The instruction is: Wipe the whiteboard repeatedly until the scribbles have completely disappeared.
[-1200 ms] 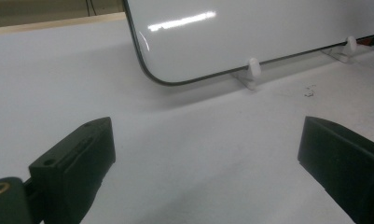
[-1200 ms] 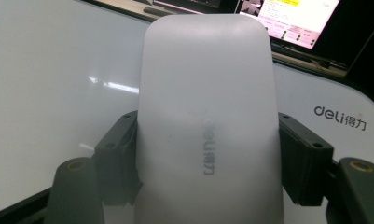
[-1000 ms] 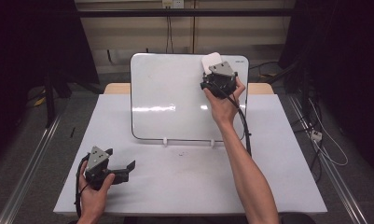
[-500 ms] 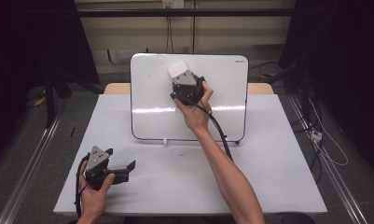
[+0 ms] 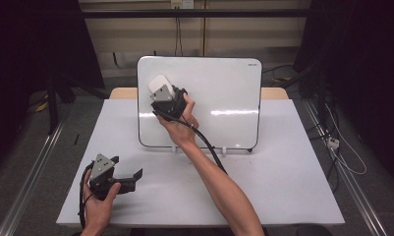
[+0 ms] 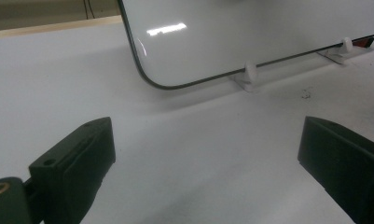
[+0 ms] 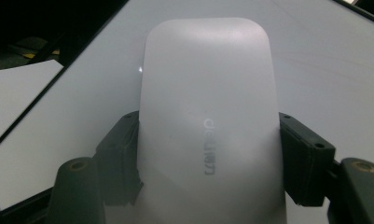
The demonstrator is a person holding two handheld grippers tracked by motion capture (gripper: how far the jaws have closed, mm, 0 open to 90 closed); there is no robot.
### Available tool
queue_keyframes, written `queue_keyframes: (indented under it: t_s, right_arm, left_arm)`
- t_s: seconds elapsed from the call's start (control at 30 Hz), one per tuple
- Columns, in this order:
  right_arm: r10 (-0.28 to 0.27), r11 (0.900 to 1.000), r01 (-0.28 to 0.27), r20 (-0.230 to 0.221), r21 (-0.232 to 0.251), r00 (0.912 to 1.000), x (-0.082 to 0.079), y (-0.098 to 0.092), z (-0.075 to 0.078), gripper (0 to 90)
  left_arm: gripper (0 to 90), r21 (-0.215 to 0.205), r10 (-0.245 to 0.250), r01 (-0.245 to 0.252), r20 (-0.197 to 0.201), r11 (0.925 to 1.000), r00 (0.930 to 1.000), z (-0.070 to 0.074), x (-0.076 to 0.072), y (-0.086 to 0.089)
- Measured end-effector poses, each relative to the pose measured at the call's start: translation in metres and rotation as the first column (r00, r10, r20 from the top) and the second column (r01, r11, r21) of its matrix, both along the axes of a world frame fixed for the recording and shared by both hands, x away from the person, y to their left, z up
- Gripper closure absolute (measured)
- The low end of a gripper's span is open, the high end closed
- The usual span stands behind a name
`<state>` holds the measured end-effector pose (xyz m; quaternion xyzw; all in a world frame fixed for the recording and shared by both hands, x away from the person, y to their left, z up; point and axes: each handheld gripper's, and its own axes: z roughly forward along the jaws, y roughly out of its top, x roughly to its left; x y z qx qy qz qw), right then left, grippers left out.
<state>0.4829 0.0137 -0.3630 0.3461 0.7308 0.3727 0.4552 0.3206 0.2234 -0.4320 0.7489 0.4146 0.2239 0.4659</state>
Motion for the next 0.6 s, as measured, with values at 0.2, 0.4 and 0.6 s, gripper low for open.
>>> queue_keyframes:
  t_s: [0.2,0.4,0.6]
  right_arm:
    - [0.021,0.999,-0.021,0.004,-0.026,0.9998,-0.003,0.013,-0.006,31.2]
    - [0.021,1.000,-0.021,-0.003,-0.002,0.9998,0.002,0.008,0.001,31.3]
    - [-0.008,1.000,0.008,0.000,0.017,1.0000,0.013,0.001,0.014,31.3]
  left_arm:
    - [3.9,-0.002,0.003,-0.003,0.001,1.0000,1.0000,0.000,0.000,0.000]
    - [3.9,-0.006,-0.001,0.001,0.004,1.0000,1.0000,0.001,-0.001,0.001]
    - [3.9,-0.003,0.001,-0.001,0.005,1.0000,1.0000,0.001,-0.002,0.003]
